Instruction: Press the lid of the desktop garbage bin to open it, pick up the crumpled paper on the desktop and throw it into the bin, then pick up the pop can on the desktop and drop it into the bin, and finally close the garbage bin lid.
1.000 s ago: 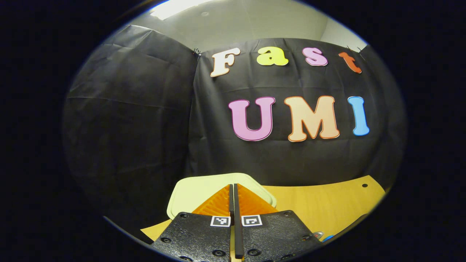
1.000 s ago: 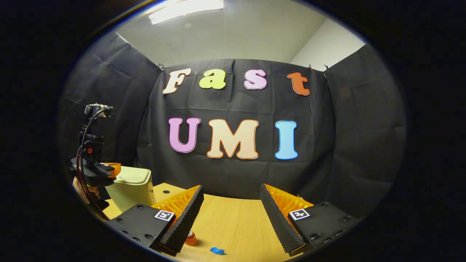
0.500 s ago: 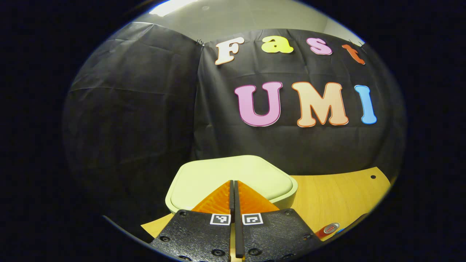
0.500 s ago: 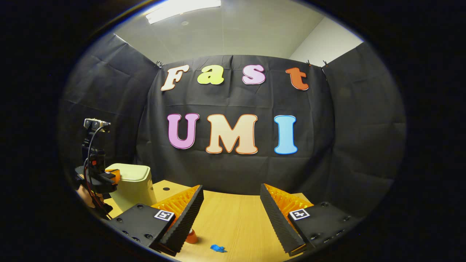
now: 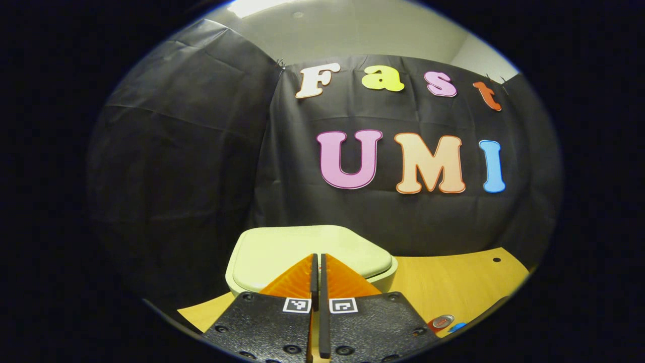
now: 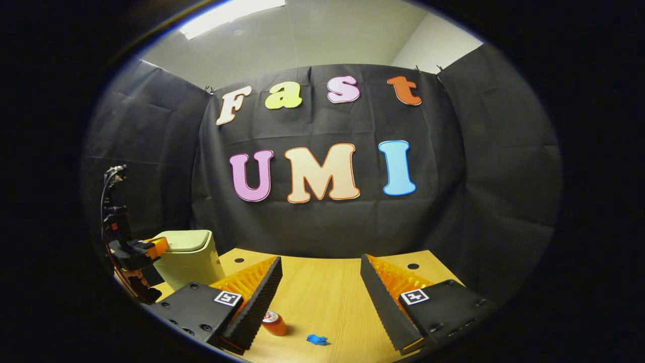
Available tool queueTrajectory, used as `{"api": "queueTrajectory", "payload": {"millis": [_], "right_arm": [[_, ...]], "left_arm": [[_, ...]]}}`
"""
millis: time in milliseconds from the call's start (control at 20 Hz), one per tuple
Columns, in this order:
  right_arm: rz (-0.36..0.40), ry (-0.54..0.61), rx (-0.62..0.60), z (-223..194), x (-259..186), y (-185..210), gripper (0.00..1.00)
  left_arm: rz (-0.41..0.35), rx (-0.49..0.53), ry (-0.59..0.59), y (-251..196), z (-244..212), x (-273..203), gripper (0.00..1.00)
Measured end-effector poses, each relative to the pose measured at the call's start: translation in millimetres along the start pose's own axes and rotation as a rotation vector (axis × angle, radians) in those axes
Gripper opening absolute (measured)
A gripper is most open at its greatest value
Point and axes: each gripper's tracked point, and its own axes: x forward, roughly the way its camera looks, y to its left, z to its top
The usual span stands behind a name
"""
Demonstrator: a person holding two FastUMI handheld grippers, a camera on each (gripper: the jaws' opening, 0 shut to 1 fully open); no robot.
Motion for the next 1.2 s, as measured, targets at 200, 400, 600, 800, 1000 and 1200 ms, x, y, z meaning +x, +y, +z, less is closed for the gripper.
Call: {"api": "queueTrajectory", "payload": {"millis": [200,400,600,800,1000,1200], "right_arm": [[0.018,0.04,-0.03,-16.9,14.7,2.5,0.97],[0.037,0.08,-0.07,-39.7,30.8,5.8,0.97],[0.05,0.152,-0.114,-76.3,50.3,5.2,0.98],[0.064,0.251,-0.156,-125.4,70.3,2.3,0.98],[0.072,0.376,-0.208,-176.2,84.5,-2.5,0.99],[0.107,0.535,-0.25,-235.6,83.3,-2.5,1.0]], "left_arm": [[-0.052,0.0,-0.041,-5.5,22.1,-21.0,0.19],[-0.108,-0.035,-0.075,-12.1,42.2,-35.4,0.61],[-0.094,-0.011,-0.113,-6.0,57.2,-51.6,0.77],[-0.091,0.036,-0.132,-4.3,67.5,-69.5,0.91],[-0.072,0.049,-0.15,6.0,78.5,-87.3,0.92],[-0.042,0.072,-0.16,21.0,83.1,-101.4,0.92]]}}
